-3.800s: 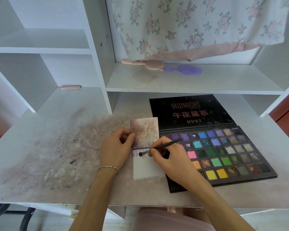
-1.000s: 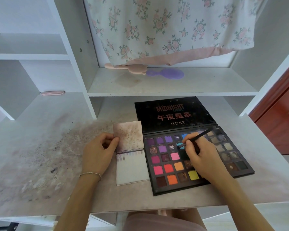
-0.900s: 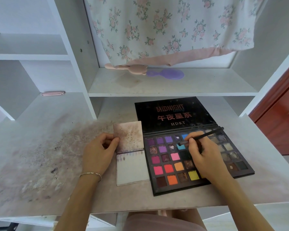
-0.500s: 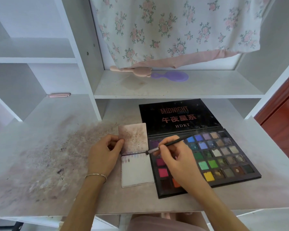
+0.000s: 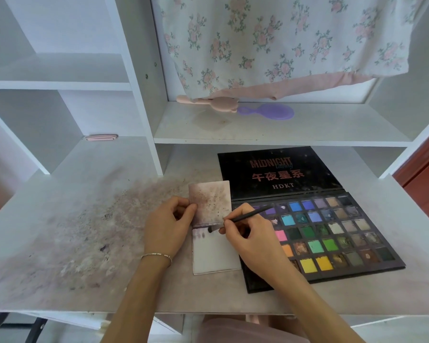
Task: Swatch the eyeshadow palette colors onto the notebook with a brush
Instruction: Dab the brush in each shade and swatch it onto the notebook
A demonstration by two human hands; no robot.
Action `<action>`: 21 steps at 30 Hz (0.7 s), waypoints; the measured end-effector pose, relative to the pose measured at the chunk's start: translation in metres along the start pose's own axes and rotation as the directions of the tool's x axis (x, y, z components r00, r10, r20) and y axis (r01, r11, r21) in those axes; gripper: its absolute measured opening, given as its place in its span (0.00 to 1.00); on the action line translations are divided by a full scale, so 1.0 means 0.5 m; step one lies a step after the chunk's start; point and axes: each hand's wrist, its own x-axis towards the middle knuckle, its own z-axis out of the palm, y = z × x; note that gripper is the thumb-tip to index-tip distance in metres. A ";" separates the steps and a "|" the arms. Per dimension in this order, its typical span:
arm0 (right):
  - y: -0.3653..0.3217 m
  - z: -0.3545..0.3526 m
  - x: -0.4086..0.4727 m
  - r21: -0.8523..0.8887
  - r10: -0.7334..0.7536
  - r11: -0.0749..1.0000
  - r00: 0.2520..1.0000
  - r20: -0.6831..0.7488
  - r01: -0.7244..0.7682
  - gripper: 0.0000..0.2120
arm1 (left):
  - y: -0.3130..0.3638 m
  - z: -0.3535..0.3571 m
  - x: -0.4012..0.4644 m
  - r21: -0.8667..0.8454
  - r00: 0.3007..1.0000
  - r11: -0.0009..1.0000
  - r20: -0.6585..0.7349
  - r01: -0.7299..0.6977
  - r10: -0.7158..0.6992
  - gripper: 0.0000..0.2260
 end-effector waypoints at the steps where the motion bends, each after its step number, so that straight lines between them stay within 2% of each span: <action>1: -0.001 0.000 0.000 -0.002 -0.001 1.000 1.000 0.006 0.001 0.06 | 0.000 0.000 0.000 -0.003 1.000 1.000 -0.003 -0.001 0.001 0.04; 8: -0.006 0.000 -0.001 -0.016 0.007 1.000 0.999 0.049 -0.006 0.06 | 0.000 0.000 -0.001 -0.010 1.000 1.000 -0.005 -0.007 0.007 0.09; 12: -0.006 0.001 0.000 -0.057 0.013 0.998 0.998 0.062 -0.010 0.09 | -0.001 0.001 0.000 -0.012 1.000 1.000 -0.004 -0.009 0.008 0.08; 17: -0.006 -0.001 -0.001 -0.062 0.030 0.998 0.996 0.080 -0.026 0.07 | -0.001 0.000 -0.001 -0.011 1.000 1.000 -0.005 -0.018 0.017 0.08; 21: -0.009 0.001 0.000 -0.067 0.009 0.998 0.998 0.068 -0.005 0.10 | -0.002 0.000 0.000 -0.010 1.000 1.000 -0.007 -0.010 0.010 0.07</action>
